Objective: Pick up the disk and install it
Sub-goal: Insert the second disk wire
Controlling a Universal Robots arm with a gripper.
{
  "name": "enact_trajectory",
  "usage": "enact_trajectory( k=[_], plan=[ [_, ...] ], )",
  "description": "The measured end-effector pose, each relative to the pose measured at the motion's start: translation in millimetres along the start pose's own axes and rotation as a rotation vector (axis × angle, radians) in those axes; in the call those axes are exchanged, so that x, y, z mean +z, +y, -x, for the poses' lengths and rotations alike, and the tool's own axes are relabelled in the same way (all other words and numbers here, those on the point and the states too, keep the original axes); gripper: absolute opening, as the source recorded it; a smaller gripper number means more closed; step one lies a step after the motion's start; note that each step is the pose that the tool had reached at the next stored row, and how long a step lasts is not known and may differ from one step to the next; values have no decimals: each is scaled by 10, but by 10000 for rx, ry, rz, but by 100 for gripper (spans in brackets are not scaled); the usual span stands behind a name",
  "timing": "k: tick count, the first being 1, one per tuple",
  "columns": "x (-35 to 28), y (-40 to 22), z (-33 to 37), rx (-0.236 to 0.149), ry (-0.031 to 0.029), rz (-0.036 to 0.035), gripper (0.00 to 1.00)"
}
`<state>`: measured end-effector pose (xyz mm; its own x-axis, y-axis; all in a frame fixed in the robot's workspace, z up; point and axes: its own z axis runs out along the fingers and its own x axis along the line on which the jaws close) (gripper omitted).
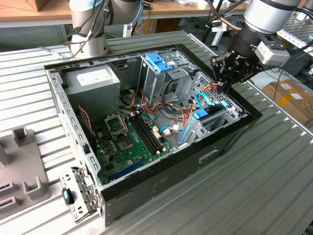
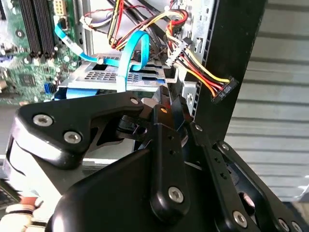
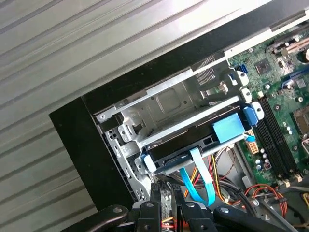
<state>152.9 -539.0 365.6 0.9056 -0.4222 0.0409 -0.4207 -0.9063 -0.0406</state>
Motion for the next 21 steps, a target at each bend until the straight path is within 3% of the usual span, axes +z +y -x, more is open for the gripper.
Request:
enact_trajectory(
  k=[2,4,7,8,21],
  plan=[
    [1,0,0,-378,-16,-16,24],
    [1,0,0,-1053,-42,-44,24],
    [3,-1,1,-1751,-71,-72,24],
    [3,-1,1,-1848,-75,-76,24],
    [0,-27,13,-1908,-77,-77,24]
  ],
)
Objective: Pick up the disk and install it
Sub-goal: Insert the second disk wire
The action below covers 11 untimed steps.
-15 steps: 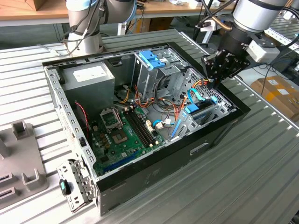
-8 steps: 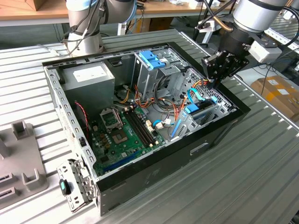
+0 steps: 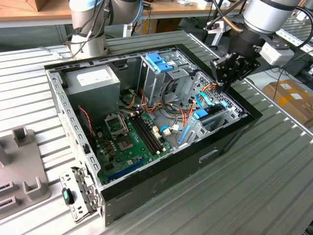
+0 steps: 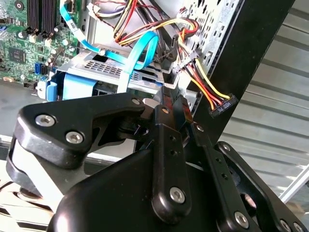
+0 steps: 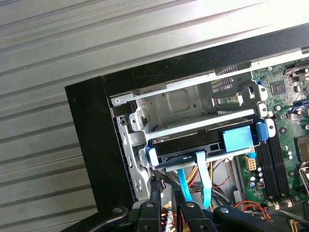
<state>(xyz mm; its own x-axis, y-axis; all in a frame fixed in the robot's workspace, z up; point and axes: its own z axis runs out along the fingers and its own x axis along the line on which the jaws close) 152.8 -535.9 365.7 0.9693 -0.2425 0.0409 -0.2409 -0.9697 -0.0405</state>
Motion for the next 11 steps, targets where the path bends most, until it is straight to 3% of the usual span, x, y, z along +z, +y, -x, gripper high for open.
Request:
enact_trajectory(
  k=[6,7,11],
  plan=[
    [-3,-21,-35,-1,0,2,24],
    [0,-36,-92,117,7,16,24],
    [2,-36,-99,854,37,47,24]
  ],
)
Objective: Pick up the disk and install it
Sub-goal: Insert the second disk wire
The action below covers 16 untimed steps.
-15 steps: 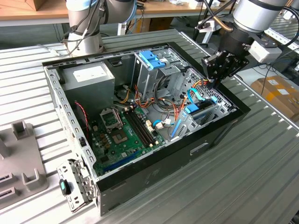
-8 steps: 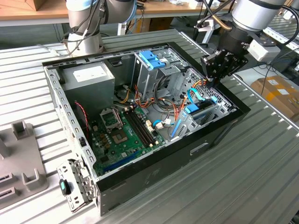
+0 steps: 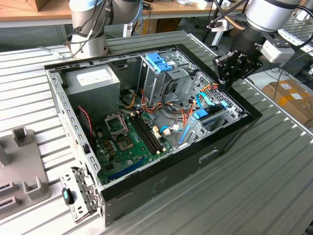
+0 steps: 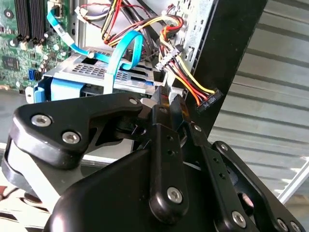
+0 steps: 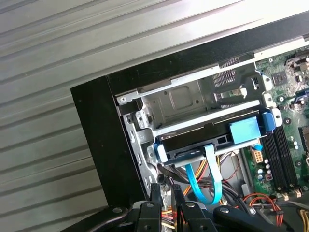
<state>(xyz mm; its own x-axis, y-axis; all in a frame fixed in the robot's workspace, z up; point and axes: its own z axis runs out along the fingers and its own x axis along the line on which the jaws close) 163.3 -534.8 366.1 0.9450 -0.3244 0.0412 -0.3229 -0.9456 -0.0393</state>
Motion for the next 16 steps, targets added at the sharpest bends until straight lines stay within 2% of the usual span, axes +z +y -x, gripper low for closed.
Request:
enact_trajectory(
  k=[4,5,8,16],
  plan=[
    [-1,-1,-1,533,21,24,24],
    [-1,-1,-1,812,32,36,24],
    [-1,-5,-12,1286,52,58,24],
    [-24,-34,-95,1717,74,89,24]
  ],
)
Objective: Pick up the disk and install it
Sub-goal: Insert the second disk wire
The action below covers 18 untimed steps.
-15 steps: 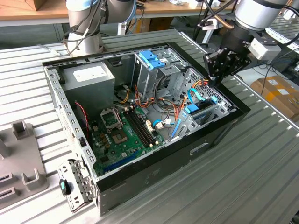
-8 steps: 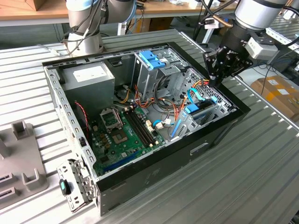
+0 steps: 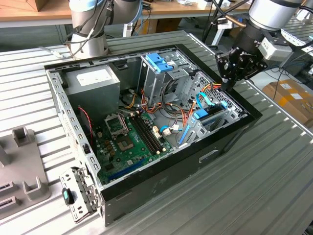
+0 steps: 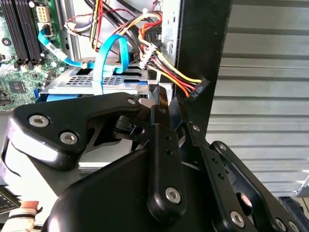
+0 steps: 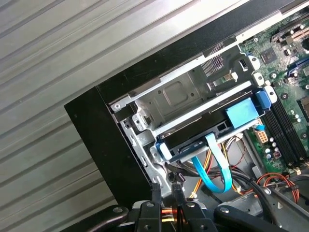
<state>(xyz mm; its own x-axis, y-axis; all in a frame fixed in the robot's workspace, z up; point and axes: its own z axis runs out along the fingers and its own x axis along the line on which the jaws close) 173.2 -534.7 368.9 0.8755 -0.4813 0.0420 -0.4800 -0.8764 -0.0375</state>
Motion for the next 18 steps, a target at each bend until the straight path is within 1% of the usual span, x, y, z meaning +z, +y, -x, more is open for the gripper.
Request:
enact_trajectory(
  k=[2,5,9,14,18],
  plan=[
    [-26,-10,-18,53,1,1,24],
    [-39,-33,-59,216,6,10,24],
    [-42,-54,-98,437,15,19,24],
    [-39,-77,-138,623,21,26,24],
    [-39,-80,-145,662,23,29,24]
  ],
)
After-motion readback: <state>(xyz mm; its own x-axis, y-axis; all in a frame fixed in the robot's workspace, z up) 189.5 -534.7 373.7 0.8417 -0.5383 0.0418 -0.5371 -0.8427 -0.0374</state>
